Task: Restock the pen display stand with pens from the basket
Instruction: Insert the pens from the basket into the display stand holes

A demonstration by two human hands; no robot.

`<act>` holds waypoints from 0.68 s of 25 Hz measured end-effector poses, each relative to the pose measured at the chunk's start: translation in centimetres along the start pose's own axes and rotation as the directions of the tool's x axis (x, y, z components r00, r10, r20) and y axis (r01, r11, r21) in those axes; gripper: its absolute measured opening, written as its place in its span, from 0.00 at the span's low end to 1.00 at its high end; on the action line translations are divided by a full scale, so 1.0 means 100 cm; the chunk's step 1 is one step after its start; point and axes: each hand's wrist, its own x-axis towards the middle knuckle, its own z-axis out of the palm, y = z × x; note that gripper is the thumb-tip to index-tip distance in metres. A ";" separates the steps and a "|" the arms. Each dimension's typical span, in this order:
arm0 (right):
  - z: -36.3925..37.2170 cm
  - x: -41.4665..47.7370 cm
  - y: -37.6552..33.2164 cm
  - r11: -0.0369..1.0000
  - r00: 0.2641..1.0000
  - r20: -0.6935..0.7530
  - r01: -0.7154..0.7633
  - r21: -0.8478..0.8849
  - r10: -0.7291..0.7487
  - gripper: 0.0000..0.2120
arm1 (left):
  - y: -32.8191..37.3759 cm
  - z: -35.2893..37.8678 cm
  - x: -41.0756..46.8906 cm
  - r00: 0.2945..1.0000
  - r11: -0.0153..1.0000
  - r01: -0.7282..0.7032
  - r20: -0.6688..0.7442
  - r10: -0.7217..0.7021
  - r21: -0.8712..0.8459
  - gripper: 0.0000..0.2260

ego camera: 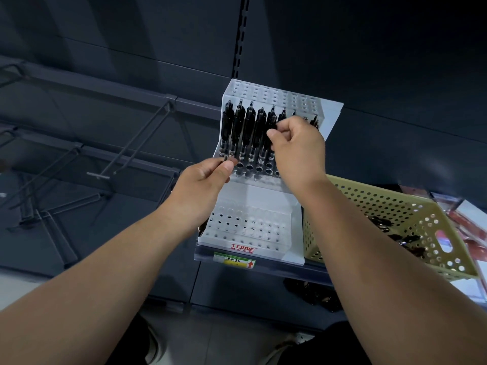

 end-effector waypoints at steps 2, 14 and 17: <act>0.001 0.001 0.000 1.000 1.000 0.002 0.005 -0.024 -0.005 0.05 | 0.000 0.000 0.000 1.000 1.000 0.000 -0.012 0.000 -0.004 0.13; -0.020 -0.037 -0.018 0.947 0.982 0.126 -0.173 0.270 0.143 0.06 | 0.004 -0.002 -0.016 0.996 0.972 0.075 -0.039 -0.086 -0.221 0.03; -0.025 -0.057 -0.026 0.926 0.931 0.343 -0.233 0.296 0.125 0.03 | 0.012 0.002 -0.020 0.994 0.947 0.091 -0.023 -0.103 -0.308 0.04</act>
